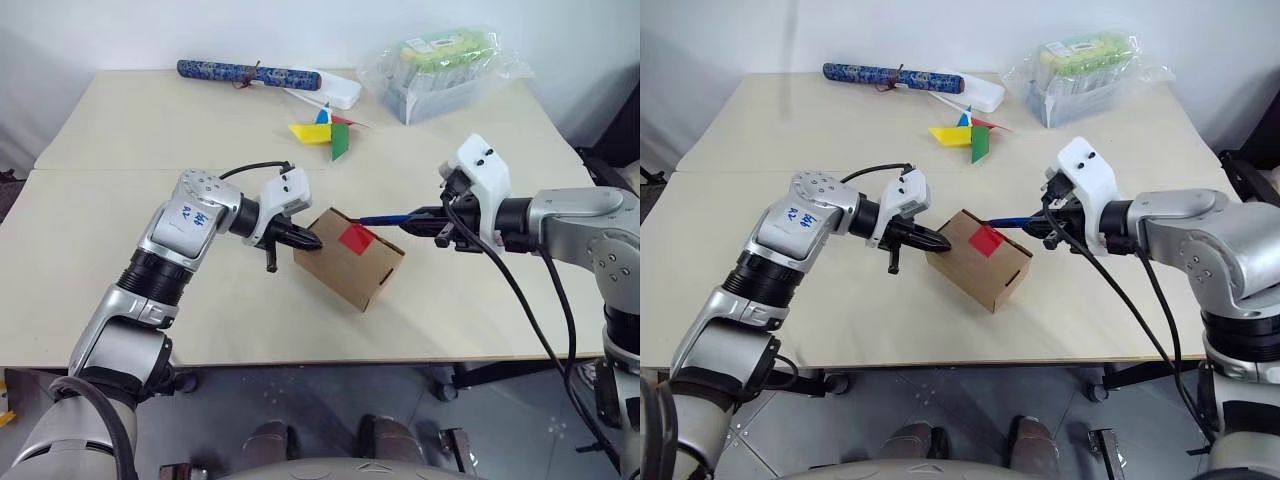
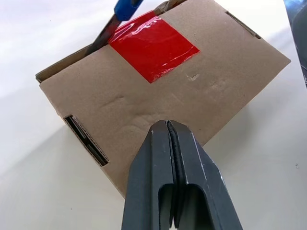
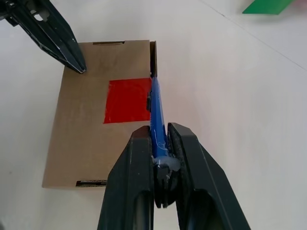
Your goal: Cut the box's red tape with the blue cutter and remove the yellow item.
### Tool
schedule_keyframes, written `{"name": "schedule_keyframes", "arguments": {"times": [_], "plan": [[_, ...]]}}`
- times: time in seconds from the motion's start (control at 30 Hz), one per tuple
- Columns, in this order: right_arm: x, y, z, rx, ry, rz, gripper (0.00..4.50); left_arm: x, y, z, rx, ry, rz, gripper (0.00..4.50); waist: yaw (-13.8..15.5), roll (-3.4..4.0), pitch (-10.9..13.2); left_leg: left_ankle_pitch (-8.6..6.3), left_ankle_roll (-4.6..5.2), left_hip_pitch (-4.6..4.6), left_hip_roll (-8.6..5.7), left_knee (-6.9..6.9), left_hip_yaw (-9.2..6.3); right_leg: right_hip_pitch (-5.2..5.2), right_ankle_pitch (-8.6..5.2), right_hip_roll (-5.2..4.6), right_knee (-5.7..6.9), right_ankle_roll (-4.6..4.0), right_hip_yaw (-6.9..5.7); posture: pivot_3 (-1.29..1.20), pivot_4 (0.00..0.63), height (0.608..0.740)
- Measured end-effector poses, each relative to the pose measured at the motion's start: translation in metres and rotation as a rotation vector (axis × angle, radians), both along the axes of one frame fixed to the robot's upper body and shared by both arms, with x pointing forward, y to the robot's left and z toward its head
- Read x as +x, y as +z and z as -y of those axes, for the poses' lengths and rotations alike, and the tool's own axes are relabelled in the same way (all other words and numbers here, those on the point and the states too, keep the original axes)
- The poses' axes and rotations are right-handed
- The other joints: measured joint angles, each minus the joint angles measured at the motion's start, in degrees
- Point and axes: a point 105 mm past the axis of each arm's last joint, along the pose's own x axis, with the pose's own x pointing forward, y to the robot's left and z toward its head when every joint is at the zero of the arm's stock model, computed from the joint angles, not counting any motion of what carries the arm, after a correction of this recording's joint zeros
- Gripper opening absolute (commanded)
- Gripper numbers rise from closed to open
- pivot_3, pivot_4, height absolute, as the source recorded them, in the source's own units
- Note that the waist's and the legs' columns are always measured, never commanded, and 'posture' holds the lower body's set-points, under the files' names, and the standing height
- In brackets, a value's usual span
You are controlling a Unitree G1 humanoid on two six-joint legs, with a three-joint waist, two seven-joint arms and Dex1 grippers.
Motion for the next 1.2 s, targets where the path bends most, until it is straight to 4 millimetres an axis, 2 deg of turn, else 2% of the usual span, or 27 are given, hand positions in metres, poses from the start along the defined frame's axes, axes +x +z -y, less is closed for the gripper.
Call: {"name": "schedule_keyframes", "arguments": {"times": [0.4, 1.2], "plan": [[-0.005, 0.010, 0.000, -0.097, 0.028, -0.030, 0.19, 0.001, 0.000, 0.003, 0.053, 0.017, -0.017, 0.00, 0.0, 0.00, 0.0, 0.00, 0.01, 0.01, 0.00, 0.02, -0.01, 0.00, 0.00, -0.01, 0.02, 0.00, 0.01, 0.00, 0.150, 0.740], [-0.006, -0.003, 0.012, -0.230, 0.047, -0.129, 0.19, 0.001, 0.000, 0.005, 0.066, 0.036, -0.037, 0.00, 0.1, -0.02, 0.0, -0.01, 0.01, 0.17, -0.01, 0.03, -0.05, 0.22, 0.00, -0.02, 0.00, 0.00, -0.01, 0.00, 0.150, 0.740]]}}
